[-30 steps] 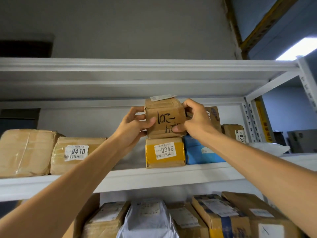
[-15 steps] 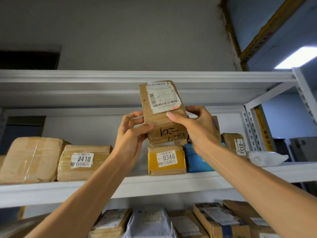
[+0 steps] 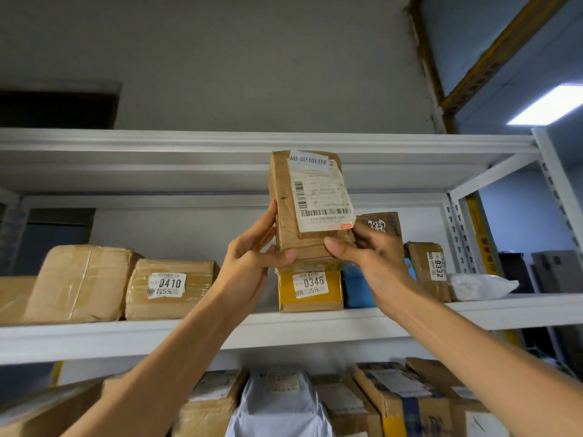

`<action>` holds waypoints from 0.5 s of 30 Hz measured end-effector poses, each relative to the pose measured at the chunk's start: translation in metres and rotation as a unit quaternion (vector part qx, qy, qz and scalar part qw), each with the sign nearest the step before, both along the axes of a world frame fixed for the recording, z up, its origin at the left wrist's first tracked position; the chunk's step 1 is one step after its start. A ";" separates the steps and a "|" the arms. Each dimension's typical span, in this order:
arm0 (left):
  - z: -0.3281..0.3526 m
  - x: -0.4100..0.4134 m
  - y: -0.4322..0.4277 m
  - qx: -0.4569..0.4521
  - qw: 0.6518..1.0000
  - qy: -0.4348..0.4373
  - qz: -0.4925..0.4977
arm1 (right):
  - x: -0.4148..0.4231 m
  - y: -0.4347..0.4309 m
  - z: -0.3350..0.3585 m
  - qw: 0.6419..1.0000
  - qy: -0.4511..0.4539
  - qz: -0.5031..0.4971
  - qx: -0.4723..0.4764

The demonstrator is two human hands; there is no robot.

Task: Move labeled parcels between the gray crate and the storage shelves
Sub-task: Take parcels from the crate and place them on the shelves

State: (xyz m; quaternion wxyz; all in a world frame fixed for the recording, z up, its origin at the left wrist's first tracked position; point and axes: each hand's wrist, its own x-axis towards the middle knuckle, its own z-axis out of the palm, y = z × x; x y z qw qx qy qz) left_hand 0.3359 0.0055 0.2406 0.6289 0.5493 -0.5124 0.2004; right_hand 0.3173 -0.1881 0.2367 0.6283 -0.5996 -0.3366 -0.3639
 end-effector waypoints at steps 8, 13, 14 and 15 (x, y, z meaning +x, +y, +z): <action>-0.002 -0.008 -0.005 0.033 0.999 -0.028 0.026 | -0.015 -0.009 -0.004 0.998 -0.020 -0.043 -0.031; -0.014 -0.015 -0.014 0.030 0.999 -0.023 -0.010 | -0.039 -0.019 -0.012 0.991 -0.030 -0.110 -0.076; -0.018 -0.016 -0.018 0.030 0.999 -0.020 -0.022 | -0.046 -0.022 -0.016 0.988 -0.032 -0.130 -0.083; -0.023 -0.017 -0.023 0.034 0.999 -0.015 -0.037 | -0.053 -0.026 -0.021 0.984 -0.031 -0.148 -0.089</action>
